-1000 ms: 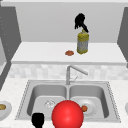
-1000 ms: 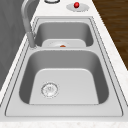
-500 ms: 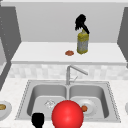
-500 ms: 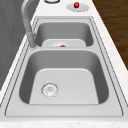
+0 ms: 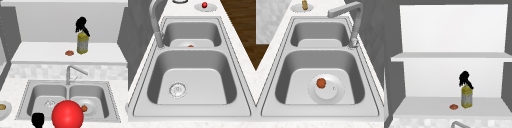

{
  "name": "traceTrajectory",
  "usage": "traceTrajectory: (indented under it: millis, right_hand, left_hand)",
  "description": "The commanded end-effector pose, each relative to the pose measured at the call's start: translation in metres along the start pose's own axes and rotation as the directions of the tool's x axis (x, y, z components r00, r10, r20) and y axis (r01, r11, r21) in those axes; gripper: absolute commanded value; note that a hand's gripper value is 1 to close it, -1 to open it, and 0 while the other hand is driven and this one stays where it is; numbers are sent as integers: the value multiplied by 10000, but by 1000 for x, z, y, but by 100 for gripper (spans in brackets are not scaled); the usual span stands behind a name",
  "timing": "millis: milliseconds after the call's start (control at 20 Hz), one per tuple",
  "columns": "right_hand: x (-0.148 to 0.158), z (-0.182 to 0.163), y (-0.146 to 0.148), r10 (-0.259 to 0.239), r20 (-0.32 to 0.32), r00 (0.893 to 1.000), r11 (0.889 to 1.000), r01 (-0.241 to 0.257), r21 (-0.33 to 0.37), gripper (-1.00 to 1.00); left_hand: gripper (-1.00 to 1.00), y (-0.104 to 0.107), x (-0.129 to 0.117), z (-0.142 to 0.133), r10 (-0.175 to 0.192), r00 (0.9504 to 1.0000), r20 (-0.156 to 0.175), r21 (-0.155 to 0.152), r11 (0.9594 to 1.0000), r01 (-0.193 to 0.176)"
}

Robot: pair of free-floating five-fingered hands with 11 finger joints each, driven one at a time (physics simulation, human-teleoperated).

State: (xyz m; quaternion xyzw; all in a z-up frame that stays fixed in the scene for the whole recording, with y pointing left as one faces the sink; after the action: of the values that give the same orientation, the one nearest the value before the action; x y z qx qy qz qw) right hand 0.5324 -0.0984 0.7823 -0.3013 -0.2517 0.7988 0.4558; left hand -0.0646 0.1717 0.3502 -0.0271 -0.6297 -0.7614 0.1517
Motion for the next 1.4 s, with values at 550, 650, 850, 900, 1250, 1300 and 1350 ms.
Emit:
traceTrajectory:
  millis: [550, 650, 850, 900, 1250, 1300, 1350]
  right_hand:
    - [4, 9, 27, -82, 40, 10000, 9998, 82, -187, -100]
    - [4, 11, 29, -31, 26, 10000, 9997, 31, -248, -100]
    - [5, 13, 29, 235, -23, 9997, 9988, -236, -429, 100]
    - [7, 14, 28, 561, -179, 9983, 9959, -572, -700, 100]
    - [5, 16, 26, 502, -245, 9984, 9900, -530, -1306, 100]
    - [5, 16, 25, 489, -251, 9985, 9894, -518, -1353, 100]
    - [5, 15, 25, 469, -244, 9986, 9894, -498, -1367, 100]
  left_hand:
    - [0, 0, 0, 0, 0, 10000, 0, 0, 10000, 0]
    - [0, 0, 0, 0, 0, 10000, 0, 0, 10000, 0]
    - [0, 0, 0, 0, 0, 10000, 0, 0, 10000, 0]
    - [0, 0, 0, 0, 0, 10000, 0, 0, 10000, 0]
    - [0, 0, 0, 0, 0, 10000, 0, 0, 10000, 0]
    - [0, 0, 0, 0, 0, 10000, 0, 0, 10000, 0]
    - [0, 0, 0, 0, 0, 10000, 0, 0, 10000, 0]
